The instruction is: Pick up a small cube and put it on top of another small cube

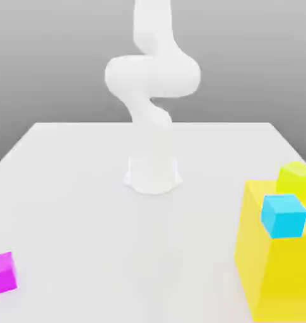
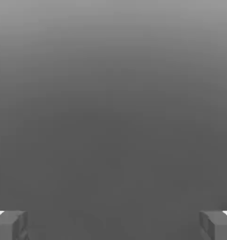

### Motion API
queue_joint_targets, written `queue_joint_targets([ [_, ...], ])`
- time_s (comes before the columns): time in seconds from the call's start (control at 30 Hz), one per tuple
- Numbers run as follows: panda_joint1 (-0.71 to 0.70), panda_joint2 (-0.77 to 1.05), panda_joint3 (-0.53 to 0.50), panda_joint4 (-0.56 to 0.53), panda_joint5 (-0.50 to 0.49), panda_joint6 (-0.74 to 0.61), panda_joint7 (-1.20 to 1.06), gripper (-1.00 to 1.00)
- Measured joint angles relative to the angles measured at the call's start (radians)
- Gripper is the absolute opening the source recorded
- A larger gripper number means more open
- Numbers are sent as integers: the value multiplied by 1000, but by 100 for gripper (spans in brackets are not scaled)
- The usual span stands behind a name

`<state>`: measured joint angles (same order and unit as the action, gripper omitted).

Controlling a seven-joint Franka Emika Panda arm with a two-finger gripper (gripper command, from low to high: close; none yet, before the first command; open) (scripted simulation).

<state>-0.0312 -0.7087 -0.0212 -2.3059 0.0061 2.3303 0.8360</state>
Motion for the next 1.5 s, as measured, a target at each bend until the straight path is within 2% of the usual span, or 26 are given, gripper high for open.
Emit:
queue_joint_targets([
  [0.47,-163,513,-140,-33,52,171,190,0],
  [0.87,-323,953,-235,-61,152,312,310,0],
  [1.03,-385,1136,-195,-39,230,425,280,0],
  [1.07,-399,1169,-178,-32,245,451,270,-100],
  [1.3,-402,1176,-175,-31,247,457,268,-100],
  [1.43,-369,1056,-221,-56,183,364,315,-100],
  [1.5,-329,986,-191,-60,157,302,305,-100],
])
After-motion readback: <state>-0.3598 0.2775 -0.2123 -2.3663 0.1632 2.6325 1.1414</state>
